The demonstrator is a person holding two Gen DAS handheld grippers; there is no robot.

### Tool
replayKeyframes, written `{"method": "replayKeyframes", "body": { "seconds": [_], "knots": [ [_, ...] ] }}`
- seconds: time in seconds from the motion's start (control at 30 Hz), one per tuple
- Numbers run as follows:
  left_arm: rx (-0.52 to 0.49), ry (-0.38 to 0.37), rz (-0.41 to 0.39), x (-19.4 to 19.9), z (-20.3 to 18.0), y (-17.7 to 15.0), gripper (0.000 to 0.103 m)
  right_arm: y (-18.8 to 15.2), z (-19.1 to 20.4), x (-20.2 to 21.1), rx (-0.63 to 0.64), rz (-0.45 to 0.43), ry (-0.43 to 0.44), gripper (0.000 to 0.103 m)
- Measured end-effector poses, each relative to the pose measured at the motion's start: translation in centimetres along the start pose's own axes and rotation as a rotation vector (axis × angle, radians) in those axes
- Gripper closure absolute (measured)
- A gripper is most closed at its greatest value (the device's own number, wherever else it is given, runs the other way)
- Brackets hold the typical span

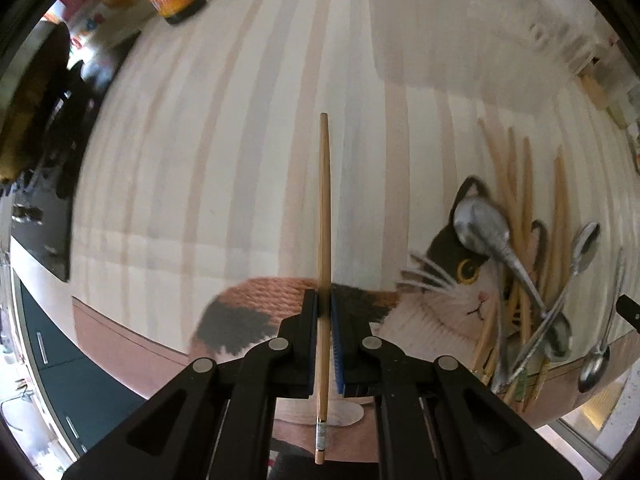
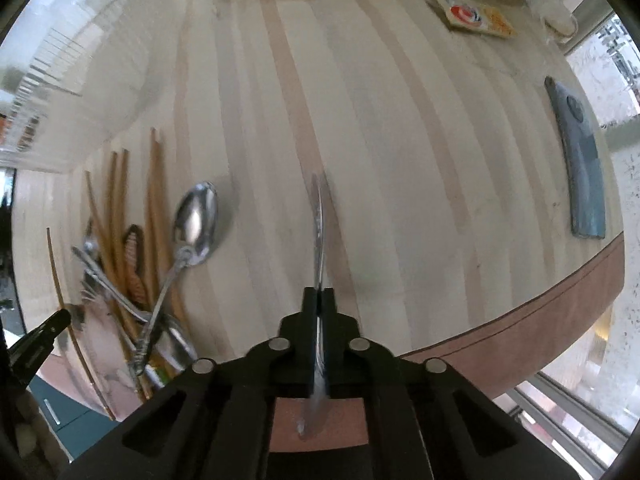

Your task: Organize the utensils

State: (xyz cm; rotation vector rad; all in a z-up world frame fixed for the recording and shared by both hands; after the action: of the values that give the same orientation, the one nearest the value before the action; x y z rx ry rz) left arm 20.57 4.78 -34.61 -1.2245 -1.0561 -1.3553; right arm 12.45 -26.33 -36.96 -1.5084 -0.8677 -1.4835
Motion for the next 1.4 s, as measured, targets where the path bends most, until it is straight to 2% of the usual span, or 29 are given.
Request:
{"method": "replayKeyframes", "body": {
  "seconds": [0.17,0.3,0.33,0.4,0.47,0.53,0.63,0.7,0.83,0.93,0.97,1.03,1.07,1.13,1.2,1.27,1.33,1.4],
  "knots": [
    [0.009,0.015,-0.059,3.4,1.2,0.3,0.099,0.5,-0.3,2.5,-0.010,-0.029,0.044,0.103],
    [0.005,0.043,-0.061,3.1,1.7,0.3,0.099,1.0,-1.3,3.4,-0.040,-0.033,0.072,0.103],
    [0.007,0.042,-0.047,2.7,2.1,-0.1,0.099,0.8,-1.2,3.3,-0.032,-0.012,0.093,0.102],
    [0.012,0.042,-0.024,1.5,1.0,0.0,0.099,0.8,-0.4,2.9,-0.009,0.054,0.169,0.096],
    [0.018,0.044,-0.001,0.1,0.1,-0.1,0.099,0.3,1.5,3.1,0.053,0.075,0.207,0.073],
    [0.025,0.038,0.018,-0.8,0.4,-0.5,0.099,-0.1,3.3,3.1,0.108,0.076,0.200,0.070],
    [0.034,0.032,0.038,-1.6,0.6,-1.1,0.099,-0.9,6.9,3.1,0.170,0.083,0.192,0.070],
    [0.037,0.030,0.042,-1.9,0.6,-1.3,0.099,0.2,8.5,2.4,0.155,0.083,0.190,0.070],
    [0.048,0.023,0.041,-2.3,1.2,-1.3,0.099,2.6,8.7,1.9,0.092,0.068,0.210,0.070],
    [0.049,0.015,0.037,-2.5,1.3,-1.2,0.099,4.8,10.2,0.9,0.127,0.040,0.139,0.070],
    [0.047,0.014,0.037,-2.6,1.3,-1.0,0.099,5.1,10.3,0.4,0.148,0.050,0.108,0.073],
    [0.042,0.010,0.035,-3.1,1.8,-0.3,0.099,5.3,9.8,-0.4,0.165,0.075,0.030,0.087],
    [0.041,0.011,0.035,-3.2,1.8,-0.1,0.099,5.2,9.4,-0.9,0.174,0.089,-0.009,0.089],
    [0.038,0.009,0.031,-3.3,1.7,0.3,0.099,5.2,8.9,-0.9,0.197,0.059,-0.058,0.095],
    [0.037,0.005,0.031,-3.5,1.5,1.0,0.099,5.4,8.3,-0.6,0.188,0.045,-0.083,0.097],
    [0.034,0.006,0.029,-3.6,1.3,1.8,0.099,6.4,6.4,0.4,0.139,0.003,-0.085,0.097],
    [0.029,0.009,0.026,-3.6,1.4,2.0,0.099,8.0,4.3,2.1,0.077,-0.035,-0.042,0.097],
    [0.025,0.013,0.024,-3.4,1.2,2.2,0.099,8.9,3.5,2.8,0.081,-0.026,0.004,0.096]
  ]
}}
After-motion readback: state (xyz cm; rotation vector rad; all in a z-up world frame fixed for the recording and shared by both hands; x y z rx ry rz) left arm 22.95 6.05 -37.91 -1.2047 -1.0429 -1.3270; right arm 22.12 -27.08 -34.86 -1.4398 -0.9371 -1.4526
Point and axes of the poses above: each gripper's, at about its wrist camera, not at the fingertips, and x roughly against the way its jaws point, z to its left, y to its top, the point moved 10 cm from there along -x, roughly the way its jaws point, and after that the axes turned 6 degrees about z, right-handed, at the moved point
